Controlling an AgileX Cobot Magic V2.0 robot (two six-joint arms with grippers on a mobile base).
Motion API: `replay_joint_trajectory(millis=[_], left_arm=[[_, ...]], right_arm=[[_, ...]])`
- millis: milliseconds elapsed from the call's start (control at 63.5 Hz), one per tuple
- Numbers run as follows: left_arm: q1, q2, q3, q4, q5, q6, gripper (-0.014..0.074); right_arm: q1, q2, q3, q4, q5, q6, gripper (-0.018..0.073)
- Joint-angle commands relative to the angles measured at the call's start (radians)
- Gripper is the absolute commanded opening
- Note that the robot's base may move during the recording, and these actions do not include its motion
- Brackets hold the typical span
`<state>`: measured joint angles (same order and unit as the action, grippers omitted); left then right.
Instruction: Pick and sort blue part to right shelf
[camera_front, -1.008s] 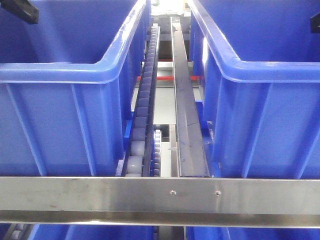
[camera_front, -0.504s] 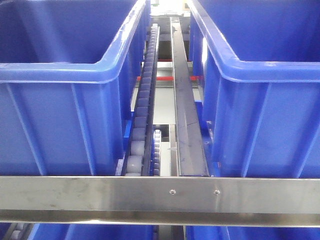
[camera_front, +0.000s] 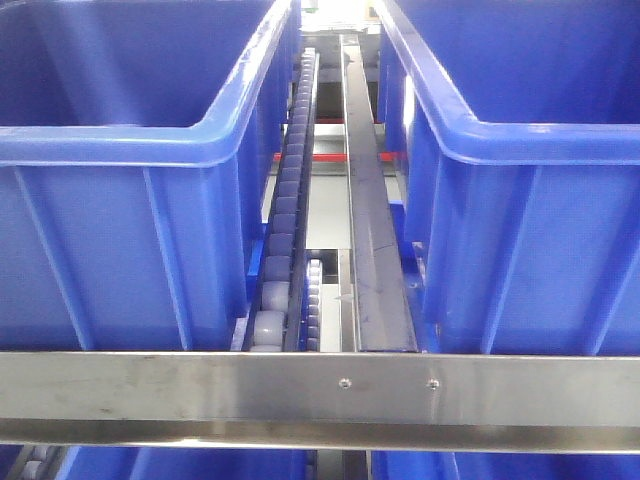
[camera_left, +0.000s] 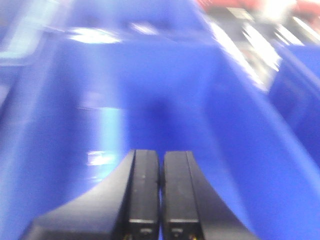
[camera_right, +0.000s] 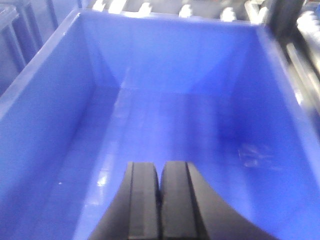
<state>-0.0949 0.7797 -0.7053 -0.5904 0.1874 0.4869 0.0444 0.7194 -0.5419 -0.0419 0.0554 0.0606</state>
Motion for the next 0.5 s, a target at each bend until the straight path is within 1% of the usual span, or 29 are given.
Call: replay_joint_trajectory(millis=[0,110,315,488], left_arm=[[0.024,-0.108,0.036,-0.017,-0.072,0.004,0.0135],[0.045,-0.244,0.135,-0.017,-0.072,0.004,0.0135],[0.051,-0.459,0.29,-0.017,-0.072,0.004,0.0135],[0.051,-0.566,0.363,-0.017,-0.072,0.004,0.0135]], right_arm=[[-0.006,-0.085,0.017,0.002,-0.107,-0.002,0.0054],[-0.006,-0.185,0.078,0.002,-0.107,-0.002,0.0054],[-0.006,-0.339,0.165,0.002,-0.078,-0.002,0.0054],[-0.006,-0.411,0.205,0.002,-0.067,-0.002,0.0054]])
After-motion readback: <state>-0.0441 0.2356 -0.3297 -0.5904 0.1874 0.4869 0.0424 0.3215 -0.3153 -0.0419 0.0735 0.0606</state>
